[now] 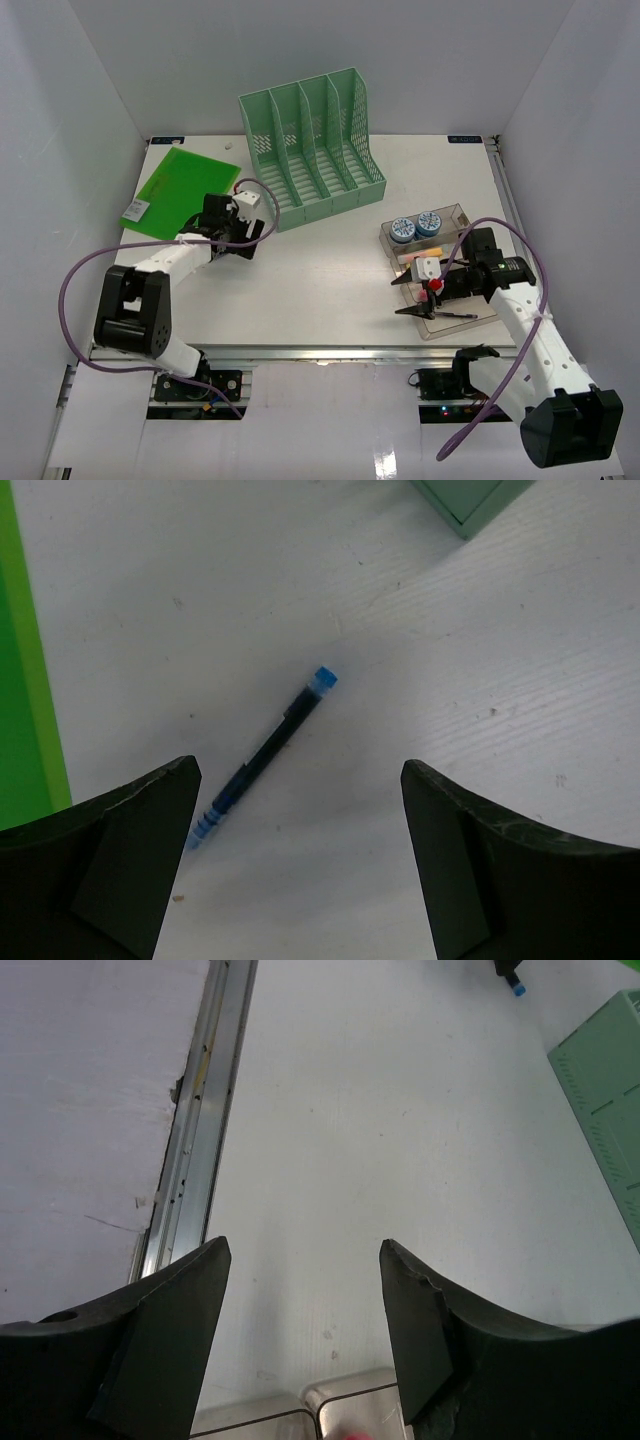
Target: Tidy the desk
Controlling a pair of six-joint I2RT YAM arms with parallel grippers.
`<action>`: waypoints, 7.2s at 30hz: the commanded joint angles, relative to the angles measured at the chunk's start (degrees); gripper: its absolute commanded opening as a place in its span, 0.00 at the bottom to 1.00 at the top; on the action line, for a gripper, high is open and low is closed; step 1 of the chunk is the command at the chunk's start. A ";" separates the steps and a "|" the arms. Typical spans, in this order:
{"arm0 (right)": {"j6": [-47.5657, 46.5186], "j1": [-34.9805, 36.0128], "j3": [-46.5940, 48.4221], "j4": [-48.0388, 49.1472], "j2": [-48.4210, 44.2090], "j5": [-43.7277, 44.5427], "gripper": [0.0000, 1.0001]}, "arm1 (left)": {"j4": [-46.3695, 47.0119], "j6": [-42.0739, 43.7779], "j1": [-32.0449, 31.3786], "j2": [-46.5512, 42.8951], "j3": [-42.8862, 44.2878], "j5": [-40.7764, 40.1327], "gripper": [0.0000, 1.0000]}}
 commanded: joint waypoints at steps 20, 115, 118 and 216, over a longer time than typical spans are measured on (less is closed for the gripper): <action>1.15 -0.66 -1.12 2.01 -3.52 -4.16 0.68 | -0.69 4.70 5.94 9.88 2.90 10.83 0.58; 36.54 8.30 10.51 8.20 1.46 31.39 0.08 | 25.05 -36.30 -39.64 -31.14 -6.80 -8.04 0.98; 26.23 8.25 9.12 0.53 -1.64 40.38 0.08 | 11.89 -29.25 -39.50 -37.44 -7.43 -13.41 0.98; -5.78 -9.53 9.88 -15.27 25.29 -14.71 0.84 | 19.94 -54.00 39.08 18.84 10.09 -13.92 0.78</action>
